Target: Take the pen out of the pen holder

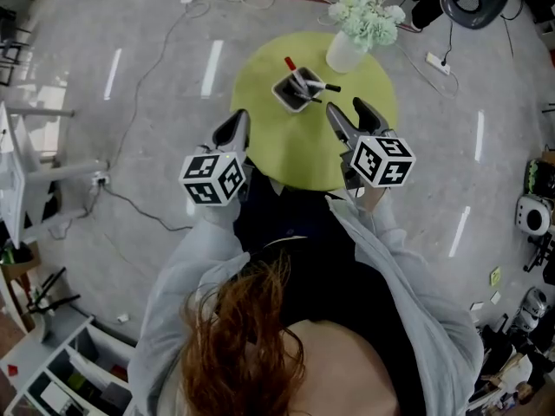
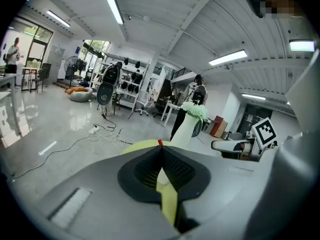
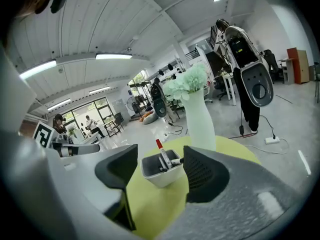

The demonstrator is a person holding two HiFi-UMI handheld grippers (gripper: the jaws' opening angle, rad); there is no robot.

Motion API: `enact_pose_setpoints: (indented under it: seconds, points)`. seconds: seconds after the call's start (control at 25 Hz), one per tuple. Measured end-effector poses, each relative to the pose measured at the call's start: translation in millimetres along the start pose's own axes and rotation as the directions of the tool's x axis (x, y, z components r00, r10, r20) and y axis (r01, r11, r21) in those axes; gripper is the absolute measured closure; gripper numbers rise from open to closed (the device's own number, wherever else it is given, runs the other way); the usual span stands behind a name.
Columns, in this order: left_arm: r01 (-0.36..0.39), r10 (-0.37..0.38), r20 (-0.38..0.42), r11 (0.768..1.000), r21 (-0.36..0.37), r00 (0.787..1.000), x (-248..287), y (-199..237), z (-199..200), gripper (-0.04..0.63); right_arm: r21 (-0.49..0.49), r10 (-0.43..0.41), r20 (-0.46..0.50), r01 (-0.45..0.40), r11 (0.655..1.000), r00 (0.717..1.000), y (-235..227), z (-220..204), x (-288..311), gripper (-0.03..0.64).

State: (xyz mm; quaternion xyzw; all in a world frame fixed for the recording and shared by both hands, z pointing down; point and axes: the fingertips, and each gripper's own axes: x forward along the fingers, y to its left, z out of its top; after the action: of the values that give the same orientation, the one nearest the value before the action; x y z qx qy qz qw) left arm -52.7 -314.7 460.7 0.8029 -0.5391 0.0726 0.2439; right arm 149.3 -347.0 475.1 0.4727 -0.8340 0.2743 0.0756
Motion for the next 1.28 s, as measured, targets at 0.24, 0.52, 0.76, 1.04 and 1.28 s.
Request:
enact_pose_setpoints:
  seconds: [0.24,0.52,0.76,1.04,1.28]
  points:
    - [0.018,-0.019,-0.029,1.0,-0.007,0.999,7.3,7.0,-10.9,0.581,-0.006,-0.005,-0.028,0.005,1.0,1.0,3.5,-9.4,11.2,0.33]
    - [0.028,-0.029,-0.026,0.999,-0.02,0.999,21.7,21.0,0.7,0.581,-0.041,-0.054,-0.084,0.05,0.998,0.995,-1.7,-12.5,31.8,0.33]
    - [0.035,-0.038,-0.075,0.999,-0.036,0.996,33.2,33.0,-5.8,0.581,-0.006,-0.1,-0.153,0.101,0.995,0.983,-25.2,-23.4,49.0,0.33]
    - [0.048,-0.055,-0.139,0.997,-0.054,0.989,48.1,44.8,-19.7,0.581,0.075,-0.106,-0.226,0.126,0.989,0.968,-47.7,-42.7,73.2,0.33]
    - [0.061,-0.069,-0.179,0.997,-0.05,0.981,61.0,56.9,-26.7,0.581,0.186,-0.09,-0.234,0.135,0.973,0.968,-57.1,-49.6,87.3,0.417]
